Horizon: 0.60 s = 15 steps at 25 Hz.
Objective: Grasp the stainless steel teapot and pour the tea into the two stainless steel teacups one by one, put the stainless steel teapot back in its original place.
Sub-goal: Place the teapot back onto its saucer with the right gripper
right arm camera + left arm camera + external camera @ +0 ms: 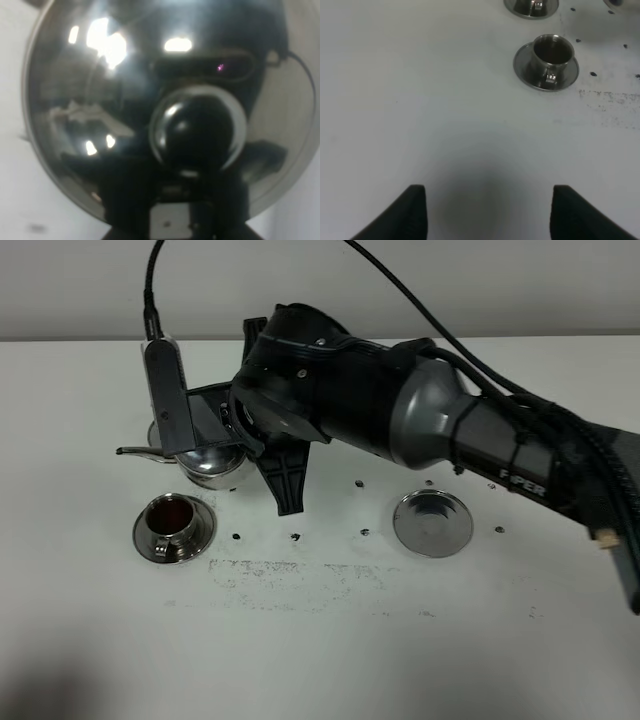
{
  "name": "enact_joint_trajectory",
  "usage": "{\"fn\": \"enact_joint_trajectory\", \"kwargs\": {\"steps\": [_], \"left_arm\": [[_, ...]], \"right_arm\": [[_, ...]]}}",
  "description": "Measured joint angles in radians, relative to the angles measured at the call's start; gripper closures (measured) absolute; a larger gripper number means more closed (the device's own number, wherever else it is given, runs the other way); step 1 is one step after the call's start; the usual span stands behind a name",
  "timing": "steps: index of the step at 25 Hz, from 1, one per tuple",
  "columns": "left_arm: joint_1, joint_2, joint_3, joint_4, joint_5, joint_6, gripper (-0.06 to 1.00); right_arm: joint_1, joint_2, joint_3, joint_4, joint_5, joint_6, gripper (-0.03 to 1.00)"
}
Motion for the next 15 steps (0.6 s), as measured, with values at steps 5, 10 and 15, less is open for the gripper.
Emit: {"fn": "enact_joint_trajectory", "kwargs": {"steps": [5,10,15], "left_arm": [[0.000,0.000,0.000,0.000,0.000,0.000,0.42],[0.000,0.000,0.000,0.000,0.000,0.000,0.42],[0.000,0.000,0.000,0.000,0.000,0.000,0.42]], "right_arm": [[0.000,-0.100,0.187,0.242,-0.072,0.123,0.79],[0.011,-0.096,0.265,0.355,-0.095,0.352,0.79],[0.014,-0.062,0.266,0.345,-0.093,0.525,0.79]]}}
